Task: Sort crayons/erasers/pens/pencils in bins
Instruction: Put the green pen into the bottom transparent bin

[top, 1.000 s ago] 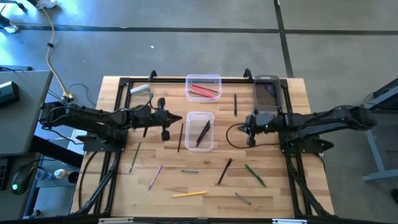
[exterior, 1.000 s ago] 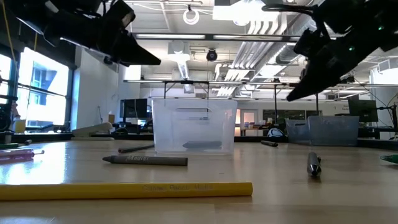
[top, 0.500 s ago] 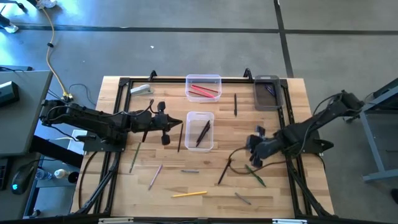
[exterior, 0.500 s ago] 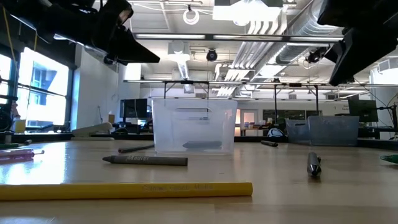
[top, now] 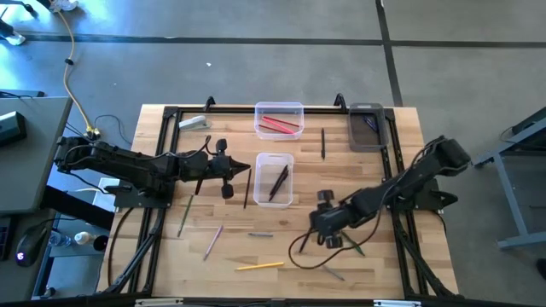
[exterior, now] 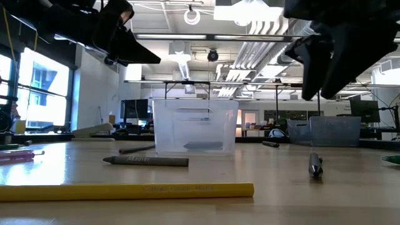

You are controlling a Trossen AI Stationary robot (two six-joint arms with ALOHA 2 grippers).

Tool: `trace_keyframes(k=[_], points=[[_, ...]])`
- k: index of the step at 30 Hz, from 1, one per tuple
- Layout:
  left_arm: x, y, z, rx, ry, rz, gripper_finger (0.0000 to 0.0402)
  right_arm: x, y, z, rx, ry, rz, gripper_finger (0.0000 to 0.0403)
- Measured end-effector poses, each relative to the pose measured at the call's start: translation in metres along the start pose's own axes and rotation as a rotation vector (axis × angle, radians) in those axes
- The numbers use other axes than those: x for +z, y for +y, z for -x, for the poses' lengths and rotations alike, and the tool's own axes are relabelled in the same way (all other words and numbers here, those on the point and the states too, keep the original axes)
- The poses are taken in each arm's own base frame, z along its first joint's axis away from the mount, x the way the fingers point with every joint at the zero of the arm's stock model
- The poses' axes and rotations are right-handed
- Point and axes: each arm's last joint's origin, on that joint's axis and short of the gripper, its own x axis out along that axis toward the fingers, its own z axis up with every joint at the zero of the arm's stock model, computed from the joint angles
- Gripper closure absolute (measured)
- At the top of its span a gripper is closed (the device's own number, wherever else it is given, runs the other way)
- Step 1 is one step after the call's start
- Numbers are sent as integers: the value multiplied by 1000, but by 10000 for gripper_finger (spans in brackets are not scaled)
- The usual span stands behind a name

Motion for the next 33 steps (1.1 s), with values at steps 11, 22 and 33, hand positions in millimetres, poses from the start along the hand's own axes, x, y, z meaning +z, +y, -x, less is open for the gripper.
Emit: trace_keyframes(k=[11, 22, 33], points=[[-1, 0, 0, -2, 5, -3, 401, -10, 24, 6, 57, 358, -565, 226], [0, -1, 0, -5, 5, -5, 401, -66, 42, -16, -159, 401, -907, 226], [-1, -1, 0, -8, 5, -5, 401, -86, 43, -37, -95, 313, -968, 311]])
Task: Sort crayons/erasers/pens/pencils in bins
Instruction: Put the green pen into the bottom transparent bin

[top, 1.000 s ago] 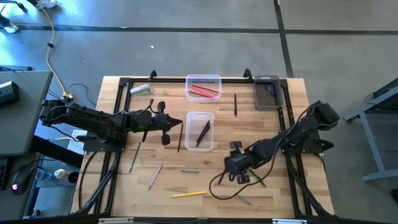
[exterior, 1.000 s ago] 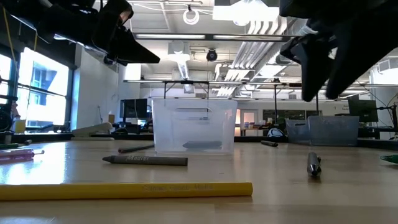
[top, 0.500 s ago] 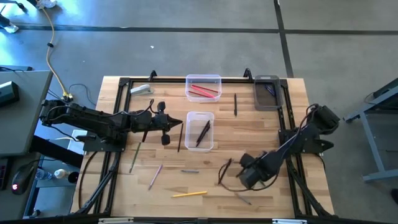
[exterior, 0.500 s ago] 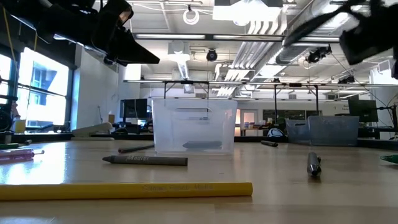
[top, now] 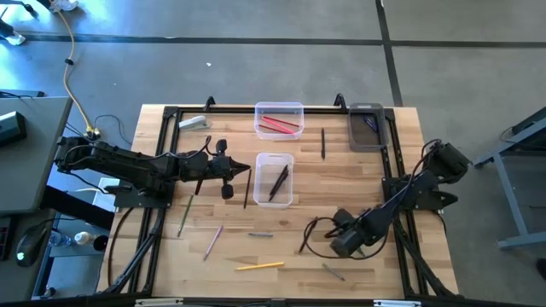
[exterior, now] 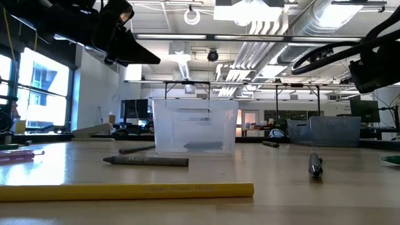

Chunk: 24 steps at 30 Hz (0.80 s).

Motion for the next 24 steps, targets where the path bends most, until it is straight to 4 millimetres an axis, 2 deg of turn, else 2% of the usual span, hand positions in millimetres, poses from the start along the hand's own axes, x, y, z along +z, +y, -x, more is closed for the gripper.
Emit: trace_keyframes(k=[3, 5, 7, 10, 13, 18, 21, 24], points=[[0, 0, 0, 0, 0, 8, 401, 1, 0, 1, -7, -4, 50, 369], [0, 0, 0, 1, 0, 21, 401, 5, 2, 6, -9, -7, 93, 390], [0, 1, 0, 5, 0, 35, 401, 11, 6, 14, -15, -48, 140, 386], [0, 4, -1, 18, 2, 84, 401, 31, 17, 38, 42, -107, 171, 369], [-3, 9, -2, 43, 22, 102, 401, 55, 24, 55, 78, -133, 224, 372], [-7, 22, -3, 160, 58, 169, 401, 108, 34, 89, 173, -251, 247, 396], [-10, 29, -3, 208, 81, 178, 401, 143, 35, 105, 253, -363, 175, 398], [-12, 35, -3, 242, 89, 186, 401, 173, 26, 112, 295, -448, 74, 395]])
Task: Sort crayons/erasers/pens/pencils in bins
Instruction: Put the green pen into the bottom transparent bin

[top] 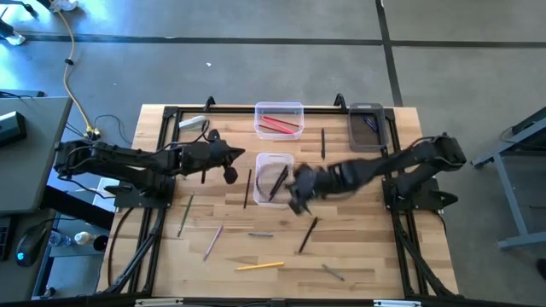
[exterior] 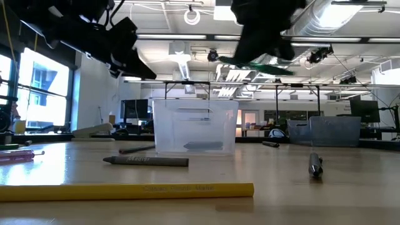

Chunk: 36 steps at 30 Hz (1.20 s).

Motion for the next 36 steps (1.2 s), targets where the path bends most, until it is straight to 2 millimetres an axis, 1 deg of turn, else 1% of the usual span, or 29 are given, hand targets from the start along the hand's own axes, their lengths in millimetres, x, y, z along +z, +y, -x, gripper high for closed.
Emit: trace_keyframes(k=[4, 8, 10, 14, 17, 20, 24, 27, 31, 36], points=[[0, 4, -1, 18, 7, 4, 401, 32, -16, -11, 16, -133, -104, 394], [-1, 4, -1, 20, 12, -18, 401, 54, -28, -35, 60, -206, -162, 394], [-2, 4, -1, 19, 20, -26, 401, 59, -33, -50, 80, -198, -183, 394], [-3, 4, -1, 18, 31, -30, 401, 56, -42, -83, 82, -131, -224, 394], [-3, 4, -1, 17, 36, -32, 401, 54, -55, -103, 39, -100, -267, 394], [-5, 4, -1, 18, 48, -35, 401, 54, -64, -117, 28, -80, -294, 394], [-6, 4, -1, 18, 60, -39, 401, 52, -67, -125, 25, -56, -295, 391], [-6, 4, -1, 15, 60, -39, 401, 50, -68, -126, 9, -41, -287, 378], [-6, 3, -1, -24, 68, -46, 401, 49, -68, -126, 1, -34, -266, 344], [-7, 3, -1, -28, 78, -59, 401, 48, -67, -123, 17, -11, -209, 301]])
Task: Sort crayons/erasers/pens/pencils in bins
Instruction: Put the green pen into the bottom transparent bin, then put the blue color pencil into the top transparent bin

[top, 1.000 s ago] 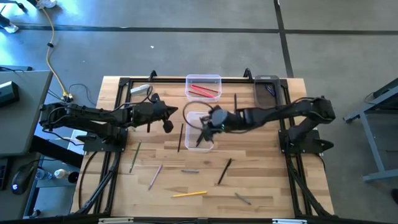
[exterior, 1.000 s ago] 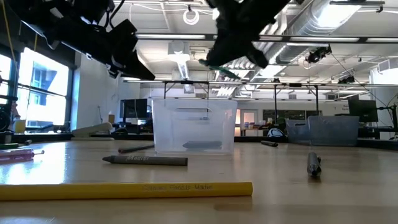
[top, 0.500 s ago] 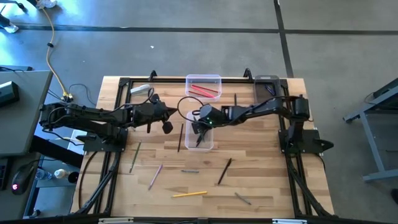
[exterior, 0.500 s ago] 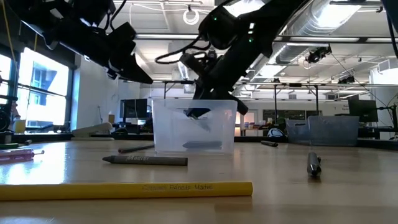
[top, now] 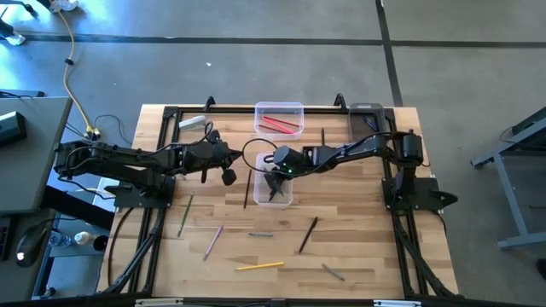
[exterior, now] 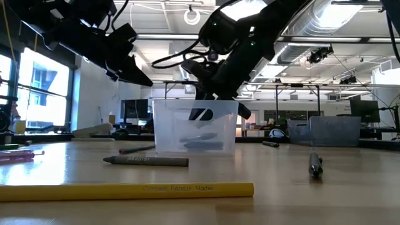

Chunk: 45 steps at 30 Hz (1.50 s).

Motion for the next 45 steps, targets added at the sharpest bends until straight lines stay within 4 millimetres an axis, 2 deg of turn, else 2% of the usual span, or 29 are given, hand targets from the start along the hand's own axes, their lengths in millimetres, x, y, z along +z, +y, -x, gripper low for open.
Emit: trace_keyframes(k=[4, 7, 10, 12, 16, 20, 24, 28, 34, 40, 45], points=[[0, 0, 0, -9, 0, -8, 401, 4, 7, 15, 34, 22, 84, 283], [0, -3, 0, -74, 2, -36, 401, 8, 20, 42, 70, 36, 228, 286], [0, -5, 1, -107, 1, -43, 401, 8, 32, 75, 94, 21, 437, 307], [0, -6, 1, -112, 2, -45, 401, 3, 32, 91, 96, -3, 574, 333], [-1, -8, 1, -135, 4, -48, 401, -8, 10, 99, 174, -54, 690, 392], [-1, -10, 2, -192, 5, -37, 401, -23, -24, 100, 305, -166, 713, 388], [-2, -11, 2, -213, 17, 3, 401, -30, -51, 112, 324, -357, 726, 399], [-4, -13, 4, -219, 95, 60, 401, -31, -69, 129, 317, -510, 738, 398], [-7, -29, 15, -99, 263, 133, 401, -34, -83, 144, 263, -623, 776, 402], [-16, -61, 32, -71, 291, 311, 401, -40, -90, 140, 234, -608, 801, 402], [-30, -88, 38, -25, 285, 399, 401, -42, -91, 139, 219, -606, 834, 402]])
